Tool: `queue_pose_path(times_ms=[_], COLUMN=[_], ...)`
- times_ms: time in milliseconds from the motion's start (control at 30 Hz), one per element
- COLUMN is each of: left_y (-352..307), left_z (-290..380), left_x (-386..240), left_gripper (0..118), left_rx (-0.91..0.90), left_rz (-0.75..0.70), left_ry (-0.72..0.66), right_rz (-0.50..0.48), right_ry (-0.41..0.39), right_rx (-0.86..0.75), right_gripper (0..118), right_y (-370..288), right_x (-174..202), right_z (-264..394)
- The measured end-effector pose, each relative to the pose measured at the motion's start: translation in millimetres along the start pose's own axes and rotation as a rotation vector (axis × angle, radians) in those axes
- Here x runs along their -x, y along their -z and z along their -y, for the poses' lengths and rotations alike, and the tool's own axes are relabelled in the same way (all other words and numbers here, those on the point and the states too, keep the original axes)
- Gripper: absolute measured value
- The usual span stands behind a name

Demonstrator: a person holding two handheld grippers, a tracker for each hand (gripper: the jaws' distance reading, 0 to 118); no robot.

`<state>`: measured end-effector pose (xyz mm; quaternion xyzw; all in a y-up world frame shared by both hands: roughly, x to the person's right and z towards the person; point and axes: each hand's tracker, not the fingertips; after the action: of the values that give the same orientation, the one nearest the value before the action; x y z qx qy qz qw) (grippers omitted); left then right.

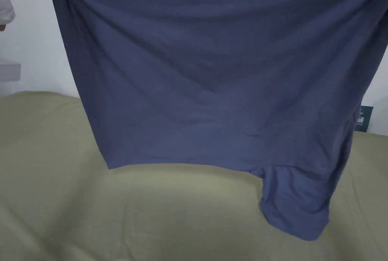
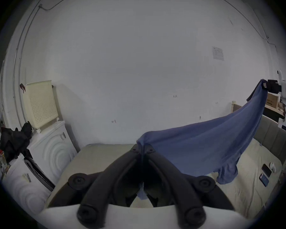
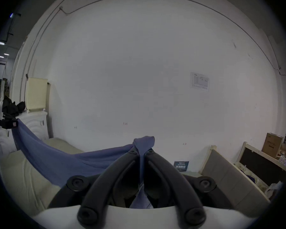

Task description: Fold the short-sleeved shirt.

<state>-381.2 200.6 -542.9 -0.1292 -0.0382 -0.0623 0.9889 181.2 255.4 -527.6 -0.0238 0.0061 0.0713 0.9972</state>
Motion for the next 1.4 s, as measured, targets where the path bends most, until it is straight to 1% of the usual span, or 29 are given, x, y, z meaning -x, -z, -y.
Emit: queue_pose_path(times_ms=[100, 167, 267, 333, 367, 467, 600, 733, 767, 867, 900, 933, 1000, 1033, 1100, 1200, 1233, 1267, 1300, 1367, 1400], left_y=[-8.8, -18.8, -34.9, -47.0, -55.3, -77.8, -108.2, -142.6, -151.0, -171.5, -177.8, -182.6, -191.9, -195.6, -203.2, -213.6, -216.0, -216.4, -217.2, -218.5, -219.2], left_z=[31.7, 59.5, 98.0, 122.8, 135.7, 173.5, 222.9, 267.1, 277.8, 307.2, 317.8, 323.5, 342.2, 351.4, 368.8, 392.6, 399.0, 406.2, 412.3, 425.8, 431.5], left_x=[-2.1, -4.1, -6.0, -7.9, -9.3, -11.0, -15.4, -24.9, -26.3, -28.3, -28.5, -29.5, -31.8, -33.2, -34.3, -37.4, -38.0, -38.0, -38.6, -38.3, -38.7], left_gripper=[1, 1, 1, 1, 1, 1, 1, 1, 1, 1, 1, 1, 1, 1, 1, 1, 1, 1, 1, 1, 1], left_rx=[0.024, 0.042, 0.084, 0.103, 0.113, 0.152, 0.200, 0.211, 0.224, 0.246, 0.256, 0.277, 0.291, 0.323, 0.338, 0.381, 0.387, 0.413, 0.433, 0.459, 0.464], left_rz=[0.029, 0.058, 0.071, 0.082, 0.081, 0.135, 0.178, 0.196, 0.199, 0.218, 0.201, 0.211, 0.202, 0.212, 0.213, 0.219, 0.218, 0.230, 0.221, 0.225, 0.214], left_ry=[-0.013, -0.026, -0.046, -0.033, -0.035, -0.051, -0.085, -0.064, -0.067, -0.098, -0.106, -0.118, -0.136, -0.147, -0.154, -0.161, -0.163, -0.170, -0.168, -0.182, -0.185], right_rz=[-0.037, -0.061, -0.072, -0.090, -0.082, -0.088, -0.100, -0.108, -0.118, -0.121, -0.124, -0.113, -0.122, -0.119, -0.104, -0.082, -0.074, -0.090, -0.072, -0.061, -0.037], right_ry=[-0.015, -0.007, 0.001, 0.001, 0.003, 0.001, 0.074, 0.056, 0.068, 0.072, 0.073, 0.090, 0.153, 0.167, 0.174, 0.216, 0.220, 0.235, 0.224, 0.265, 0.264], right_rx=[0.005, 0.036, 0.077, 0.108, 0.122, 0.163, 0.190, 0.213, 0.232, 0.241, 0.253, 0.272, 0.309, 0.312, 0.321, 0.441, 0.456, 0.480, 0.520, 0.583, 0.617], right_gripper=[2, 2, 2, 2, 2, 2, 2, 2, 2, 2, 2, 2, 2, 2, 2, 2, 2, 2, 2, 2, 2], right_y=[-23.0, -43.1, -74.1, -92.9, -103.9, -133.4, -180.9, -225.1, -235.9, -267.8, -278.6, -286.8, -304.2, -314.1, -329.7, -340.9, -343.4, -345.2, -346.0, -347.3, -348.0], right_x=[2.6, 4.2, 5.7, 4.5, 4.9, 3.9, 1.5, 11.4, 12.8, 19.6, 21.4, 22.9, 23.7, 25.5, 29.3, 33.3, 34.9, 35.9, 37.8, 37.1, 38.3], right_z=[26.5, 51.4, 88.5, 112.2, 124.5, 153.7, 192.1, 223.1, 233.0, 258.9, 267.5, 274.4, 291.4, 300.5, 318.2, 346.1, 354.4, 364.3, 371.6, 389.0, 395.3])
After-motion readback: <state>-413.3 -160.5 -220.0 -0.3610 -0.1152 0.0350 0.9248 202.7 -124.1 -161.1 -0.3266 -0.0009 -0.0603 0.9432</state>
